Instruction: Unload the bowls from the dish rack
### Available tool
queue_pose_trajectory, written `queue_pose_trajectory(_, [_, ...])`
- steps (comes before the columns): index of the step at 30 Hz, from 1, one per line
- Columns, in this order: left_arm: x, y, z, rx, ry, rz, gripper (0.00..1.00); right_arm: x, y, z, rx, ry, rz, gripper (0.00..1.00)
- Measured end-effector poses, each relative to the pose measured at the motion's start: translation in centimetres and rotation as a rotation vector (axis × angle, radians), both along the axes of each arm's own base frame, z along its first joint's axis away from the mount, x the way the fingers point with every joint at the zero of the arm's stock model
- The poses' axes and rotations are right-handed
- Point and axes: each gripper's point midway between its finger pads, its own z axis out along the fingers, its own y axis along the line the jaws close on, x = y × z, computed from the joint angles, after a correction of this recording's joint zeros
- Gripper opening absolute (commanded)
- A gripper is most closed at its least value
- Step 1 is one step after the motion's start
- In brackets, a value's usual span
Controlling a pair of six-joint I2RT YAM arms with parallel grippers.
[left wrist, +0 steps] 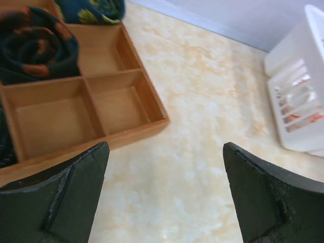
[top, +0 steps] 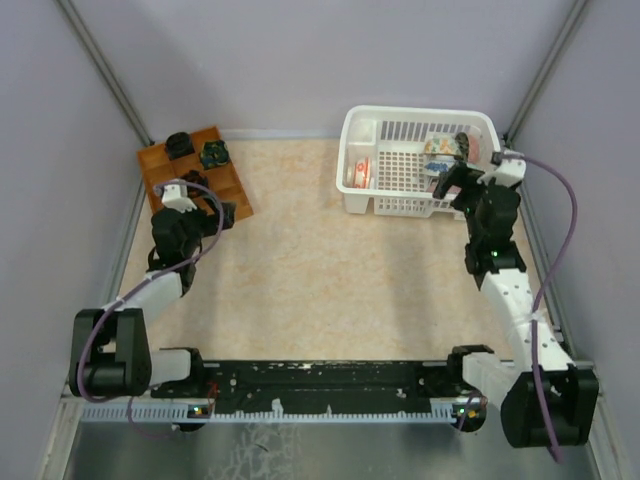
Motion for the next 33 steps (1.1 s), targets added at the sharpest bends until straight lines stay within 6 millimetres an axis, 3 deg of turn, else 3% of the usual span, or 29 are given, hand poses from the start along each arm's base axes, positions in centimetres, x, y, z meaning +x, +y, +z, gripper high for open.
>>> queue_pose_trajectory(4, [-0.3, -1.8, 0.3, -0.116, 0.032, -0.063, 0.99, 2.2, 4.5, 2.2, -0.030, 0.082, 0.116, 0.99])
queue_pose_trajectory(8, [-0.3, -2.6, 1.0, -0.193, 0.058, -0.085, 0.99, 4.0, 9.7, 2.3, -0.082, 0.181, 0.245, 0.99])
queue_pose_trajectory(15, [-0.7, -3.4, 3.3, -0.217, 0.064, -0.116, 0.97, 5.6, 14.2, -1.2, -0.165, 0.329, 0.338, 0.99])
queue_pose_trajectory(19, [-1.4, -4.1, 5.0, -0.208, 0.045, -0.134, 0.97, 6.4, 18.4, -2.0, -0.242, 0.369, 0.400, 0.99])
queue_pose_trajectory(24, [-2.0, -5.6, 5.4, -0.188, 0.062, -0.174, 0.98, 7.7, 23.8, -3.3, -0.333, 0.390, 0.433, 0.99])
queue_pose_trajectory(28, [-2.4, -6.3, 5.1, -0.172, 0.080, -0.195, 0.99, 7.7, 23.9, -5.1, -0.364, 0.436, 0.416, 0.99])
queue_pose_trajectory(33, [-2.9, -6.6, 5.4, -0.156, 0.073, -0.211, 0.99, 8.3, 22.9, -4.8, -0.362, 0.431, 0.370, 0.99])
